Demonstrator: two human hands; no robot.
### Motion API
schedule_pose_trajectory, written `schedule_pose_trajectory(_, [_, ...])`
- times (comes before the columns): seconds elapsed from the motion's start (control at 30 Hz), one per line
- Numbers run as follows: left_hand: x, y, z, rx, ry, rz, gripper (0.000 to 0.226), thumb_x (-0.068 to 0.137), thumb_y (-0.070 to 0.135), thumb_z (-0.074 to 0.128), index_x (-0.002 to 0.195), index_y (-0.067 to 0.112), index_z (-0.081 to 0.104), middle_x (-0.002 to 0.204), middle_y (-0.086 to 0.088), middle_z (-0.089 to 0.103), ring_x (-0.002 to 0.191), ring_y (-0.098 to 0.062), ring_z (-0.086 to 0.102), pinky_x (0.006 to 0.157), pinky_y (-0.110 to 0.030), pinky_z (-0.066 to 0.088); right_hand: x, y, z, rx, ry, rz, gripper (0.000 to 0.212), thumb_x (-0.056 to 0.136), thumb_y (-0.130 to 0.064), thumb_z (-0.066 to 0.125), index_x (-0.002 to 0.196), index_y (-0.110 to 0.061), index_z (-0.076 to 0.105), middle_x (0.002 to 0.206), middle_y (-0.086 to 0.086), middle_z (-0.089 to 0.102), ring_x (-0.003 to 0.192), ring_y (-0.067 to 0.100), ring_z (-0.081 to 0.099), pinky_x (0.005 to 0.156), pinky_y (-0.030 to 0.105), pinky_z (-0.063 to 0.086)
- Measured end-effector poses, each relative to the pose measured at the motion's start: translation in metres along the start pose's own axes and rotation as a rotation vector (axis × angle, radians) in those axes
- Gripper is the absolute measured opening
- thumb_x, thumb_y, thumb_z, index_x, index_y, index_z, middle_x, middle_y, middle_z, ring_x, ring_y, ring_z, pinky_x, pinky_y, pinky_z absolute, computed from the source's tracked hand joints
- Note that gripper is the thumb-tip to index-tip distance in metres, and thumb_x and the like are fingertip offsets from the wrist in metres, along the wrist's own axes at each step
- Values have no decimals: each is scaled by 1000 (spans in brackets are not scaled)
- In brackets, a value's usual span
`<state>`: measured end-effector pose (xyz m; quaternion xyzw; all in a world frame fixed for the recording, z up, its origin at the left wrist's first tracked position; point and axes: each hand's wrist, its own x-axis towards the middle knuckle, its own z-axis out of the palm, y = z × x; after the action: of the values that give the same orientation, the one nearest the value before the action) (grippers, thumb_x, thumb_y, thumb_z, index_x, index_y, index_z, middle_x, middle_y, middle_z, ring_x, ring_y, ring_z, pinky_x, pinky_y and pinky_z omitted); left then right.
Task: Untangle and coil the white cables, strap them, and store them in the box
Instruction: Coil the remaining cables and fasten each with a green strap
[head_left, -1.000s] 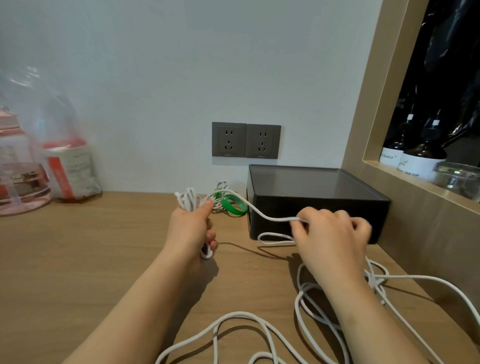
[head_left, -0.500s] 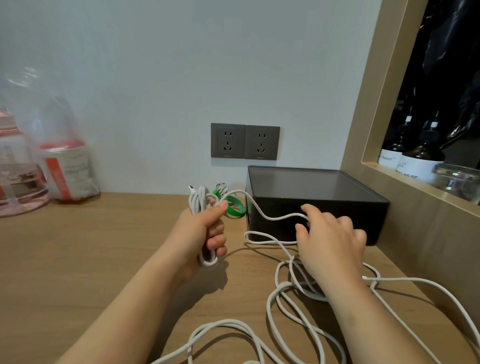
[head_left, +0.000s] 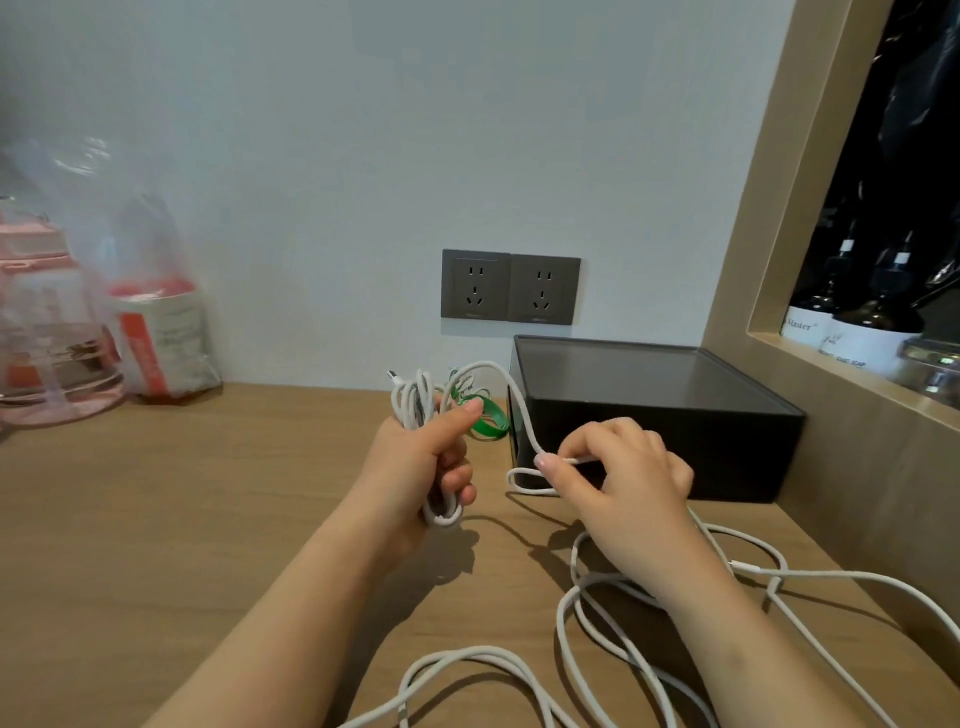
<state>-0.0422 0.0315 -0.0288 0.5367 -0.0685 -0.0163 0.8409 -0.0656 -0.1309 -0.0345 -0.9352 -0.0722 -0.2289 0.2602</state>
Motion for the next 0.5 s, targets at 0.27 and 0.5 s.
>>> schedule_pose_trajectory(0.27, [-1, -2, 1, 161, -36, 7, 32, 74, 26, 71, 94, 10, 52, 63, 2, 47, 42, -8, 42, 45, -24, 42, -4, -4, 6, 205, 46, -159, 36, 95, -28, 45, 109, -60, 36, 85, -22, 52, 93, -1, 46, 90, 23, 25])
schedule_pose_trajectory(0.5, [-2, -6, 6, 200, 113, -20, 81, 46, 54, 70, 117, 21, 49, 96, 0, 55, 63, -13, 49, 57, -28, 50, -5, -3, 21, 61, 106, -298, 44, 90, -13, 55, 128, -34, 53, 82, -10, 48, 79, 12, 49, 67, 39, 48])
